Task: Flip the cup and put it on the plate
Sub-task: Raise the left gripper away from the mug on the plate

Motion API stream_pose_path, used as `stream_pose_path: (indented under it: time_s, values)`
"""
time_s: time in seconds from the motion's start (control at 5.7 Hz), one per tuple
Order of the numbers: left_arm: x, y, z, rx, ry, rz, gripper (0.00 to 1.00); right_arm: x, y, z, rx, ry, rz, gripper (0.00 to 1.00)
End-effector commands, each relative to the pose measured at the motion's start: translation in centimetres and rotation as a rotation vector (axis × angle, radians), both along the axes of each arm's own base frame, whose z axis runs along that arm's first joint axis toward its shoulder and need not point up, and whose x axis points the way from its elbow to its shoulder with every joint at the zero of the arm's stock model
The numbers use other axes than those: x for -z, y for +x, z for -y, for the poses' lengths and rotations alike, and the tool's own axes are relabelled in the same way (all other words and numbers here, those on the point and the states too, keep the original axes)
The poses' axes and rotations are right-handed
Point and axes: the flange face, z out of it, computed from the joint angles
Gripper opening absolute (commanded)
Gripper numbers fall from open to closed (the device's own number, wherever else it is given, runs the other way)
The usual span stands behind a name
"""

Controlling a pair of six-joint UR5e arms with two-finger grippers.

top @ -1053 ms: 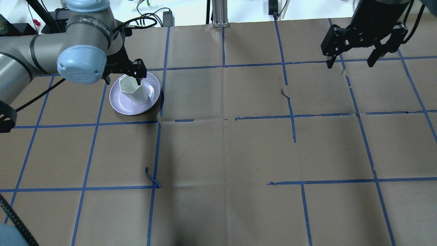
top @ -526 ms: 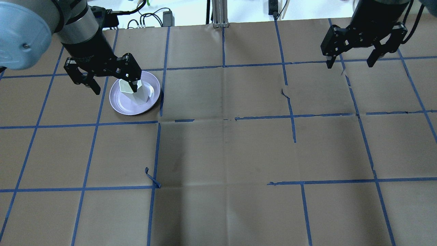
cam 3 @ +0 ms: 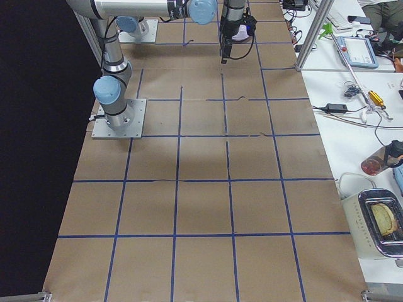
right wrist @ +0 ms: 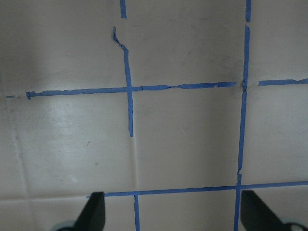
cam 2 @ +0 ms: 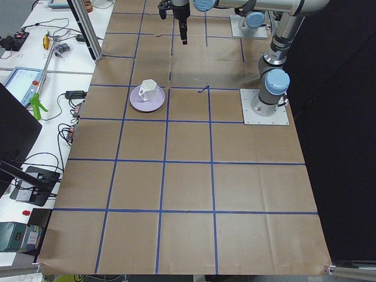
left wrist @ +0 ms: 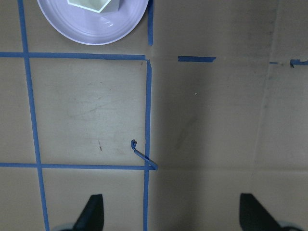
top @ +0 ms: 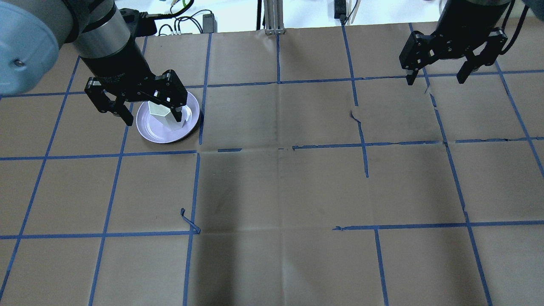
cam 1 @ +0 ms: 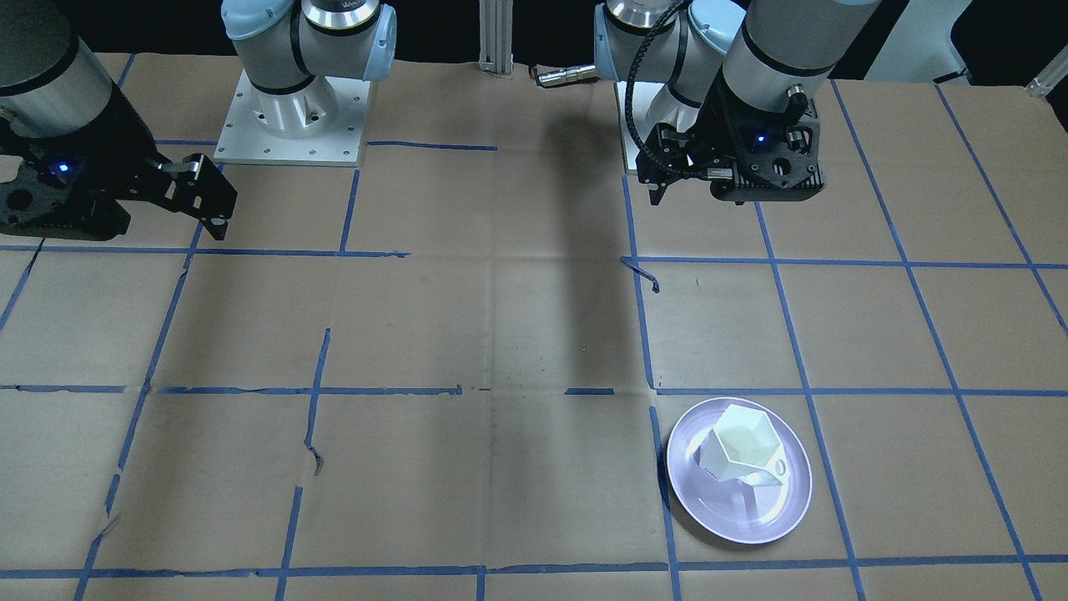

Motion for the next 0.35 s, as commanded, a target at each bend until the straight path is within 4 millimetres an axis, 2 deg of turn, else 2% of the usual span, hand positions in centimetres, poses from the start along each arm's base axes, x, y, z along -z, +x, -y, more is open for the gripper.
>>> stream_pose_path:
  time_s: [0.0,0.18]
  values:
    - [-0.16,-0.07,-0.14,0.004,-0.004,0.001,0.99,0.0,0.0,0.0,0.0,0.0,0.0,1.0]
    - [-0.16,-0.07,-0.14,0.004,-0.004,0.001,0.99,0.0,0.0,0.0,0.0,0.0,0.0,1.0]
